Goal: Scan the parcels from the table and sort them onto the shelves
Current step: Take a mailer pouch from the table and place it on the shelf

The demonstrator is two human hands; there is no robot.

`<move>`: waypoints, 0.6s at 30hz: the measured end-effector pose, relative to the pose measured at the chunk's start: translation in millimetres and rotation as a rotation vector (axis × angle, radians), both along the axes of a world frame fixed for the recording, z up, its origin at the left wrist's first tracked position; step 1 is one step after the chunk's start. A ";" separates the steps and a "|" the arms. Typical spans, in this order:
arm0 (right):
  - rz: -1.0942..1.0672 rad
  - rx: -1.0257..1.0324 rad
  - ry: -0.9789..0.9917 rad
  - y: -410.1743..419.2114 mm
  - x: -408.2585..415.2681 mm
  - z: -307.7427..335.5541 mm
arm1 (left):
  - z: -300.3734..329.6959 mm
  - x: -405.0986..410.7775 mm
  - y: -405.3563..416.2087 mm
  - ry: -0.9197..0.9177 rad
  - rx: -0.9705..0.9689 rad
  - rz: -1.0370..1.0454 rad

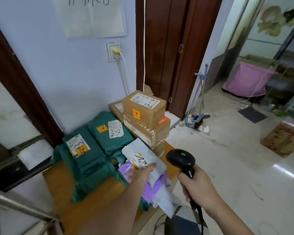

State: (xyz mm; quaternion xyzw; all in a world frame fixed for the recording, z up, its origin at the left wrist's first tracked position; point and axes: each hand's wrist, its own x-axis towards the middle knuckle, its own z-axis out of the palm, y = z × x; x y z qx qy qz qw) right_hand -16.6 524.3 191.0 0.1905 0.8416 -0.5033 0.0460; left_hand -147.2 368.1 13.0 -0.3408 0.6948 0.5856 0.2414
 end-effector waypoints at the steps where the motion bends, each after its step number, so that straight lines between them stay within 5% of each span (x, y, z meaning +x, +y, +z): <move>1: 0.026 -0.006 -0.002 4.0 -6.8 0.0 | -4.0 -3.1 3.9 -0.003 -0.005 0.022; 16: 0.349 -0.166 -0.121 36.7 -28.5 -22.7 | 31.8 11.7 23.7 -0.043 0.069 0.226; 18: 0.348 -0.155 -0.113 41.8 -29.3 -23.2 | 35.5 2.6 13.4 -0.040 -0.033 0.228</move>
